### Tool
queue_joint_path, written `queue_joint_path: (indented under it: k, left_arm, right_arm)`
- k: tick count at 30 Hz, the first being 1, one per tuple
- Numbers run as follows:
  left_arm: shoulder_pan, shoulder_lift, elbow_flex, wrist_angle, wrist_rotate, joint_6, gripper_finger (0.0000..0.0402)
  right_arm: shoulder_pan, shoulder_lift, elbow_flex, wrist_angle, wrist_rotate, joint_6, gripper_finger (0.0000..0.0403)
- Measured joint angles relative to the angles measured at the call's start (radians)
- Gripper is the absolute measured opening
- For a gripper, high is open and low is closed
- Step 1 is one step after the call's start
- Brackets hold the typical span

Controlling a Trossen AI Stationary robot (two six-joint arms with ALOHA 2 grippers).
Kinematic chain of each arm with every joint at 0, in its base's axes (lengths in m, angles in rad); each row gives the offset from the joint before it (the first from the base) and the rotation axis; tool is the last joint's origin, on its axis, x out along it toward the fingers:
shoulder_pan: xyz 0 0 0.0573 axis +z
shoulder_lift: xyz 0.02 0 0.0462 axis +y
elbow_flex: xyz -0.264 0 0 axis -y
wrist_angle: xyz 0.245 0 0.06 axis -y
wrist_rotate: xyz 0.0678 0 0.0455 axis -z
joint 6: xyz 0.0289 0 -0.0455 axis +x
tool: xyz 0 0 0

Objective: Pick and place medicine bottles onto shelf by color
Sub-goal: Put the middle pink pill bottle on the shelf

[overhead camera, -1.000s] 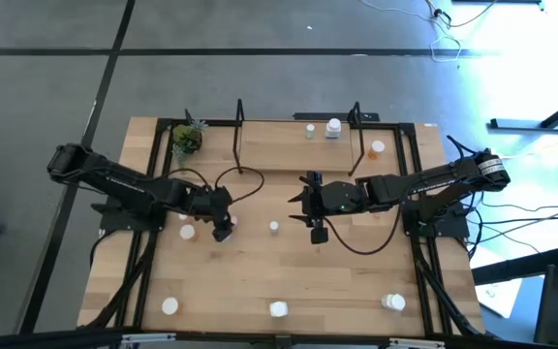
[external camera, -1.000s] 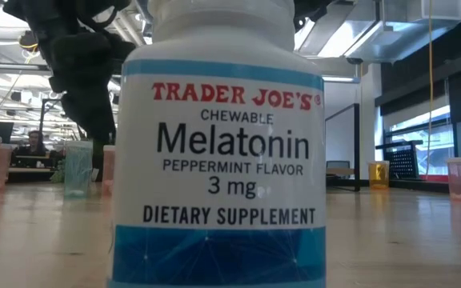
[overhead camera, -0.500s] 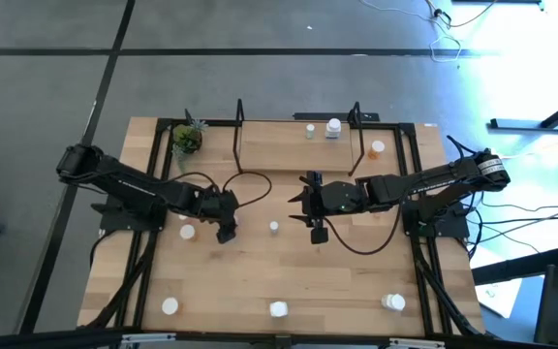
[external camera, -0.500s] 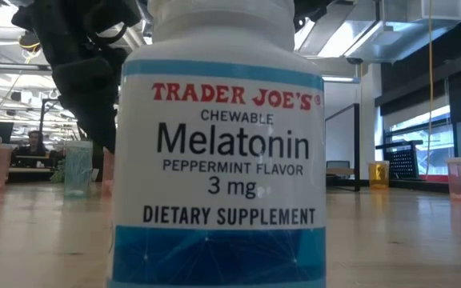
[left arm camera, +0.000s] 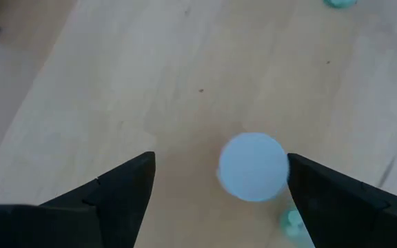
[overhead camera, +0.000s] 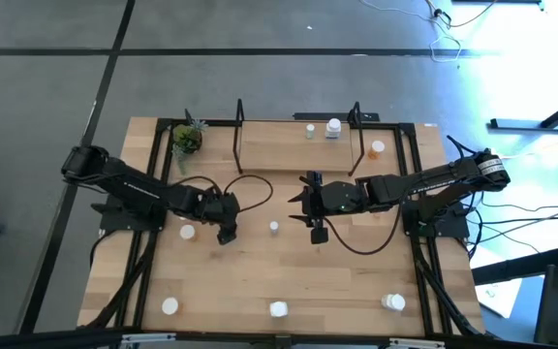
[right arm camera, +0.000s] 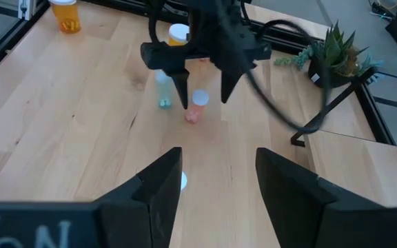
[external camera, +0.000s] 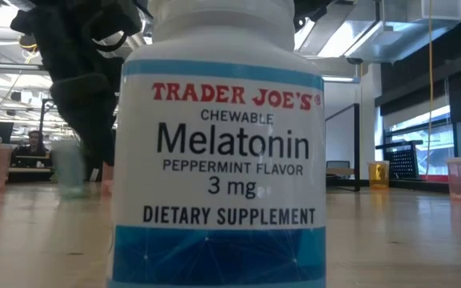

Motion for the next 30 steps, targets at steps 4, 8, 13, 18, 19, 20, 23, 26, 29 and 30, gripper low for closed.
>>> queue_joint_path:
  k: [4, 8, 13, 18, 19, 20, 23, 26, 29, 30]
  left_arm:
    - [-0.003, -0.001, 0.000, 0.002, 0.001, 0.006, 0.0321]
    - [-0.003, -0.001, 0.000, 0.003, 0.000, 0.006, 0.0312]
    - [-0.003, -0.001, 0.000, 0.006, -0.004, 0.006, 0.0288]
    - [-0.003, -0.001, 0.000, 0.013, -0.004, 0.006, 0.0250]
    - [-0.003, -0.001, 0.000, 0.013, -0.005, 0.006, 0.0242]
    - [-0.003, -0.001, 0.000, 0.013, -0.005, 0.006, 0.0234]
    - [-0.003, -0.001, 0.000, 0.013, -0.005, 0.006, 0.0208]
    - [-0.003, -0.001, 0.000, 0.013, -0.005, 0.006, 0.0183]
    - [-0.003, -0.001, 0.000, 0.013, -0.005, 0.007, 0.0158]
    - [-0.003, -0.001, 0.000, 0.013, -0.005, 0.007, 0.0150]
  right_arm:
    - [0.000, 0.000, 0.000, 0.000, 0.000, 0.000, 0.0188]
    - [0.000, 0.000, 0.000, 0.000, 0.000, 0.001, 0.0188]
    - [0.000, 0.000, 0.000, 0.000, 0.000, 0.001, 0.0188]
    - [0.000, 0.000, 0.000, 0.000, 0.000, 0.001, 0.0188]
    - [0.000, 0.000, 0.000, 0.000, 0.000, 0.001, 0.0188]
    - [0.000, 0.000, 0.000, 0.000, 0.000, 0.001, 0.0188]
    - [0.000, 0.000, 0.000, 0.000, 0.000, 0.001, 0.0188]
    - [0.000, 0.000, 0.000, 0.000, 0.000, 0.000, 0.0188]
    - [0.000, 0.000, 0.000, 0.000, 0.000, 0.001, 0.0188]
    - [0.000, 0.000, 0.000, 0.000, 0.000, 0.001, 0.0188]
